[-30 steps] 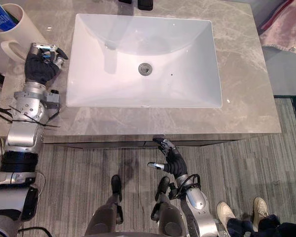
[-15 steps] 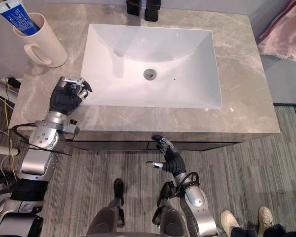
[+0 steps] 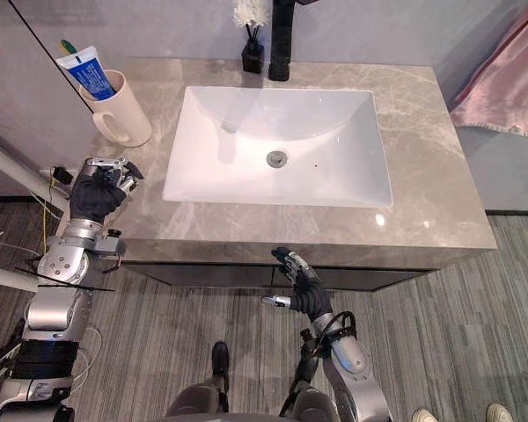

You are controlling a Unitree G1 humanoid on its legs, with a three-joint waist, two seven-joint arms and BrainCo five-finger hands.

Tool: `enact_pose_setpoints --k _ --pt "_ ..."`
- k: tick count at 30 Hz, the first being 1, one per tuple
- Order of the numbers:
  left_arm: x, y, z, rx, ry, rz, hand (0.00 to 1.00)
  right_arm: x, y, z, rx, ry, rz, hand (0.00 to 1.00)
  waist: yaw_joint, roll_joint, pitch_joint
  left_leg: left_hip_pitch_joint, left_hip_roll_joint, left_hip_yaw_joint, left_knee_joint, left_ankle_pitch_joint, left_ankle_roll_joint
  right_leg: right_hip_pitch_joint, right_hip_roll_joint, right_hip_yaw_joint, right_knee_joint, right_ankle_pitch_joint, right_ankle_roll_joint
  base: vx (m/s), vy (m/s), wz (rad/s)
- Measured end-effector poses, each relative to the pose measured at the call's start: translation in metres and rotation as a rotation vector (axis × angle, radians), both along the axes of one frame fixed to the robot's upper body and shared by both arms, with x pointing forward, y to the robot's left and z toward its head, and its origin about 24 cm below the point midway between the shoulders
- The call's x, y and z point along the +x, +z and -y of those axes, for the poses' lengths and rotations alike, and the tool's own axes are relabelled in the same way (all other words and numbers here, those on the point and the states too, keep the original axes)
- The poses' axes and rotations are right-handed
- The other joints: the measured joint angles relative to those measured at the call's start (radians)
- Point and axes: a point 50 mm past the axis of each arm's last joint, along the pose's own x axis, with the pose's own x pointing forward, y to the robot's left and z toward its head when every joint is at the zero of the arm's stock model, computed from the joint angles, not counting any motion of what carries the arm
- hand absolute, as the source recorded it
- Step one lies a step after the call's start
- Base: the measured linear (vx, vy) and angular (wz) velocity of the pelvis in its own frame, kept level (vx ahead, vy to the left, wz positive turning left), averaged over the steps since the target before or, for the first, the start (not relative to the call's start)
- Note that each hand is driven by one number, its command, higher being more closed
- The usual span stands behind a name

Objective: Organize washtable

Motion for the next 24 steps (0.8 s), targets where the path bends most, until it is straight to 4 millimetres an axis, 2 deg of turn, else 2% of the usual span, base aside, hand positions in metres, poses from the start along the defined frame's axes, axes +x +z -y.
enact_pose_setpoints --k 7,15,24 --pt "0.012 -0.011 -0.014 -0.033 0.076 -0.062 1.0 0.0 0.0 0.002 -0.002 -0.007 0.001 0.0 0.001 -0.002 -0.012 -0.001 0.005 0.004 0.0 0.002 -0.003 -0.005 0.005 0.005 0.0 0.001 0.0 0.01 0.006 -0.01" --pt "0.029 0.019 -0.023 0.009 0.099 0.001 1.0 0.002 0.001 0.008 -0.009 -0.047 0.002 0.0 -0.003 -0.022 -0.016 -0.038 0.007 0.028 0.001 0.002 -0.003 -0.056 0.006 0.032 0.001 0.009 -0.002 0.04 0.024 -0.09" --pt "0.039 0.042 -0.028 0.04 0.136 0.049 1.0 0.003 0.01 0.012 0.0 -0.095 0.041 0.0 -0.005 -0.07 0.009 -0.06 0.008 0.044 0.001 0.0 -0.003 -0.088 0.007 0.051 0.001 0.012 -0.002 0.04 0.019 -0.05"
